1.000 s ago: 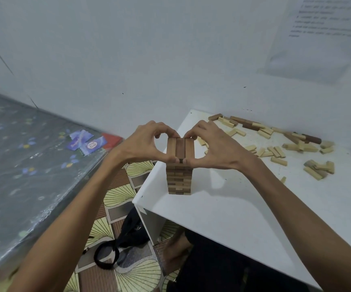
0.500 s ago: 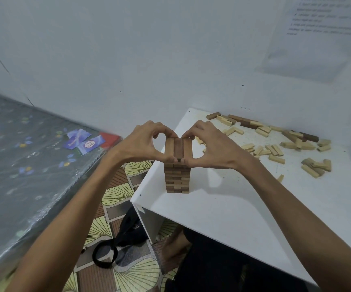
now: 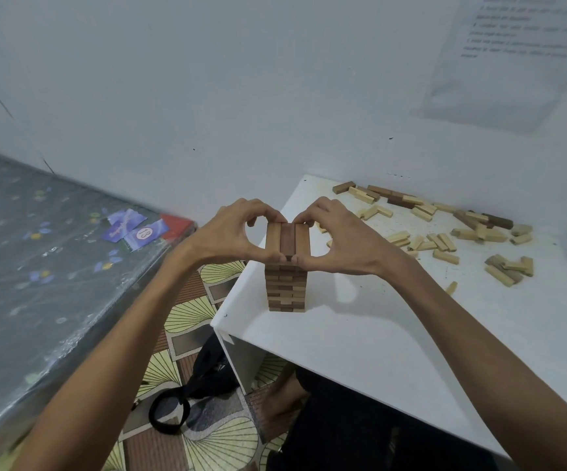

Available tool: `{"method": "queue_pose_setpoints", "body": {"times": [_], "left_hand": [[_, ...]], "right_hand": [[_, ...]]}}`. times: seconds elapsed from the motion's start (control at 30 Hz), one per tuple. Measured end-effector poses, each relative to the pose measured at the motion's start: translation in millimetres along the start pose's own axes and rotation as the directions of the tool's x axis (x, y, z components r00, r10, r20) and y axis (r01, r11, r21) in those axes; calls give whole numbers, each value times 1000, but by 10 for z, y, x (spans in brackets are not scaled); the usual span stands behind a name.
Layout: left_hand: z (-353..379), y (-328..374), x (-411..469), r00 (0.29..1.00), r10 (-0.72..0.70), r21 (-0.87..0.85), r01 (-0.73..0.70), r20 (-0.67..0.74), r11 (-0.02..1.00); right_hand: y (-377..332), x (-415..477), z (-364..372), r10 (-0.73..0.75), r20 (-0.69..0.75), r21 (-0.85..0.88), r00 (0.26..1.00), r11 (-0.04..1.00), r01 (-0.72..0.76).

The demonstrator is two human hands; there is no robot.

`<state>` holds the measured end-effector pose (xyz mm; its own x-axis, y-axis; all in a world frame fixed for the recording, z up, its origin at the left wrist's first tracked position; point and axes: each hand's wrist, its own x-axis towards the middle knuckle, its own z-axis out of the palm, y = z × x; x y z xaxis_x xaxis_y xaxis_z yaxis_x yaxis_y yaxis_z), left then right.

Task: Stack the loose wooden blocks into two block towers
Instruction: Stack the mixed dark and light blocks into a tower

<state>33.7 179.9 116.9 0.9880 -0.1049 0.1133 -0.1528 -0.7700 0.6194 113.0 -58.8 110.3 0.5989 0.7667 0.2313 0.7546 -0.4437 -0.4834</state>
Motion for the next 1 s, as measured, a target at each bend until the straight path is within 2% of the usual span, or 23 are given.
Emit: {"method": "queue_pose_setpoints", "body": {"times": [0.63,0.83,1.0], "left_hand": [[5,-15,-13,1000,16,-24,-15,15,1000],[-35,75,-15,997,77,-25,-77,-3,997],[17,432,105,987,158,-5,-158,-8,987]], "right_hand": [[-12,-63,-70,46,30,-6,999,999,-45],[16,-217,-227,59,27,-27,998,998,-58],[153,-426,-463,87,-31,-72,996,993,-89]]}}
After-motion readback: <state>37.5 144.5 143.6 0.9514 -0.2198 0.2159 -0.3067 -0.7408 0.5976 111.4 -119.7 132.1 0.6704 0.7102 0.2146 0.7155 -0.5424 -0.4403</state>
